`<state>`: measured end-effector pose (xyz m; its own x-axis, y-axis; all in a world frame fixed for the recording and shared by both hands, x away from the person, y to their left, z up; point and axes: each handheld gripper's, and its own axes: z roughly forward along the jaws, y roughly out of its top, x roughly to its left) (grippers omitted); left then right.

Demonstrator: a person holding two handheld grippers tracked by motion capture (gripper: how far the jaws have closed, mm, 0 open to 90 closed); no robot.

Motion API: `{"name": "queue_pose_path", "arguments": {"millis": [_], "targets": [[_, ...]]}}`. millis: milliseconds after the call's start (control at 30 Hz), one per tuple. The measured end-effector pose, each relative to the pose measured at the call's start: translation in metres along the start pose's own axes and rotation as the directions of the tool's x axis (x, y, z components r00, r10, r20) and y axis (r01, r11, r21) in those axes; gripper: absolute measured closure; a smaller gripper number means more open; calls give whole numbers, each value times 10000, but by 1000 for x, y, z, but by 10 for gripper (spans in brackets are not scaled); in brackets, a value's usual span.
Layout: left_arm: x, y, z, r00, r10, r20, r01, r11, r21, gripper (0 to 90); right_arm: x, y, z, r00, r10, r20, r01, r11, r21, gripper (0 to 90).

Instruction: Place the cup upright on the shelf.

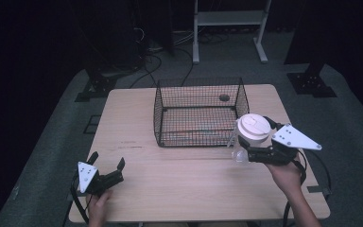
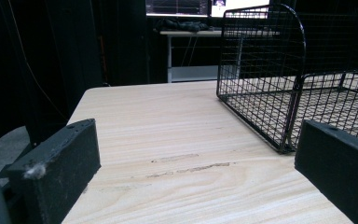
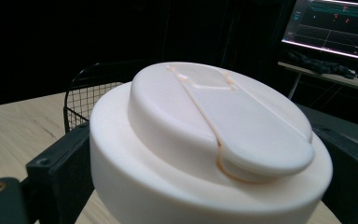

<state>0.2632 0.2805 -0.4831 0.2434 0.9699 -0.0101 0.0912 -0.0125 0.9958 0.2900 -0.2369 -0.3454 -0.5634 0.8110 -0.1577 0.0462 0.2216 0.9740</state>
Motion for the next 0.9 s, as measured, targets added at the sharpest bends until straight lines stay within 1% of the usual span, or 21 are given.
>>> {"name": "queue_pose_path", "arguments": {"millis": [67, 233, 333, 467, 533, 633, 900], "targets": [[0, 0, 0, 10000, 7, 1, -7, 10000, 5, 0, -1, 5, 3, 10000, -60, -13, 60, 10000, 15, 42], [0, 0, 0, 10000, 33, 0, -33, 10000, 22, 0, -4, 16, 9, 10000, -32, -93, 33, 10000, 20, 42], [0, 0, 0, 10000, 26, 9, -26, 10000, 22, 0, -5, 21, 12, 9999, 44, -140, -44, 10000, 5, 42], [0, 0, 0, 10000, 33, 3, -33, 10000, 23, 0, -8, 26, 17, 9998, 24, -180, -24, 10000, 17, 42], [0, 0, 0, 10000, 34, 6, -34, 10000, 27, 0, -9, 29, 20, 9996, 85, -276, -84, 9999, 57, 42], [0, 0, 0, 10000, -20, 12, 20, 10000, 0, 0, -11, 35, 23, 9996, 40, -290, -39, 10000, 35, 42], [0, 0, 0, 10000, 41, 21, -41, 10000, 14, 0, -12, 50, 33, 9994, -156, -298, 156, 9999, 11, 42]]}}
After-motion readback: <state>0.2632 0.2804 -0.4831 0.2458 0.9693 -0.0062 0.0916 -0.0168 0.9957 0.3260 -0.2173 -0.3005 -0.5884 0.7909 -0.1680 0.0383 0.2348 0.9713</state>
